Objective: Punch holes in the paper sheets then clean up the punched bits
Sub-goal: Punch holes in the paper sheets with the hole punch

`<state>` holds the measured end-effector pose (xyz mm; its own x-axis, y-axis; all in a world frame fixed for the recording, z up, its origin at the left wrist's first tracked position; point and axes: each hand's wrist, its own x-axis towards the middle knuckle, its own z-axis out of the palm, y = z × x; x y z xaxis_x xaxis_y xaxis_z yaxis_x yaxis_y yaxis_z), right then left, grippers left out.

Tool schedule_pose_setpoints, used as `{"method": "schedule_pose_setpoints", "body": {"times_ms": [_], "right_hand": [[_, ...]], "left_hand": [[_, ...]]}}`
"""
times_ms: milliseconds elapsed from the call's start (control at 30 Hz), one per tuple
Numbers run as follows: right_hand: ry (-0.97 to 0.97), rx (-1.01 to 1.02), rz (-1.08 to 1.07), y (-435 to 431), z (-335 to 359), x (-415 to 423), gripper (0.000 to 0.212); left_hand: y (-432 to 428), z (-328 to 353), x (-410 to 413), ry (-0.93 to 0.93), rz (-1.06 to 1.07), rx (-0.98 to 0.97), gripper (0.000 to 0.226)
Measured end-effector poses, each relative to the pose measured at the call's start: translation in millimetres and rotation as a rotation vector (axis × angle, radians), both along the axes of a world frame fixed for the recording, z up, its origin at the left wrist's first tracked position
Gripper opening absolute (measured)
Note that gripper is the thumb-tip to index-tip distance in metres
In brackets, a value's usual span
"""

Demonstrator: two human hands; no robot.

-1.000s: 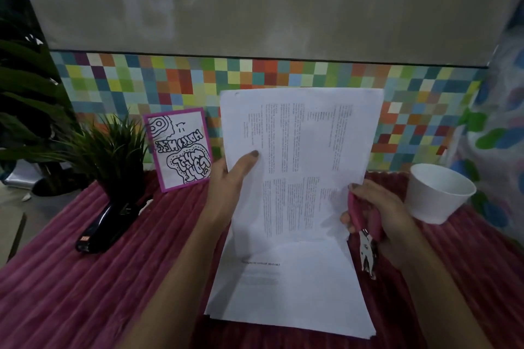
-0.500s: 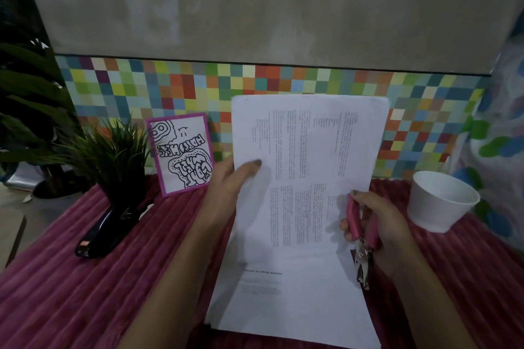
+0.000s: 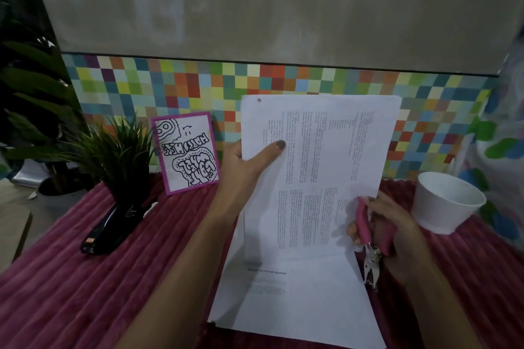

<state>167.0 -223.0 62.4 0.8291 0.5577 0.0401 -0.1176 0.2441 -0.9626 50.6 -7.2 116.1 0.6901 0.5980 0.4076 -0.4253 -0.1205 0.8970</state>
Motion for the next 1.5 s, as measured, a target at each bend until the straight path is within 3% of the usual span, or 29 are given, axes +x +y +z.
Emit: {"method": "schedule_pose_setpoints", "body": {"times_ms": [167,500,633,700,800,967,1167,1500], "right_hand": [[0.007,0.015,-0.019,2.3,-0.5,-2.6,0.018],[0.042,0.006,-0.063,3.0,-6.9,-12.7,0.038],[-0.021,0.032,-0.090,-4.3,10.9,-15.9,0.020],[-0.090,0.101,-0.218,-8.7,30.4,-13.6,0.013],[-0.105,0.375,-0.424,-8.3,76.4,-12.5,0.015],[-0.290,0.717,-0.329,23.7,153.0,-21.8,0.023],[-0.372,0.619,-0.230,72.9,158.5,-32.6,0.022],[-0.427,0.543,-0.219,95.8,136.0,-31.0,0.025]], "left_hand": [[-4.2,-2.2,1.8,0.030,-0.035,0.011,0.021],[-7.2,-16.5,3.4,0.085,-0.026,0.053,0.038],[-5.1,-10.9,-1.0,0.111,-0.015,0.072,0.032],[-5.7,-9.4,-5.5,0.127,-0.003,0.070,0.031],[-12.7,-15.1,-10.0,0.161,0.005,0.039,0.031],[-40.4,-34.0,-17.5,0.172,-0.061,-0.053,0.026],[-58.3,-53.7,-25.6,0.253,-0.070,-0.112,0.024],[-57.0,-55.5,-36.4,0.236,-0.114,-0.223,0.023]]}}
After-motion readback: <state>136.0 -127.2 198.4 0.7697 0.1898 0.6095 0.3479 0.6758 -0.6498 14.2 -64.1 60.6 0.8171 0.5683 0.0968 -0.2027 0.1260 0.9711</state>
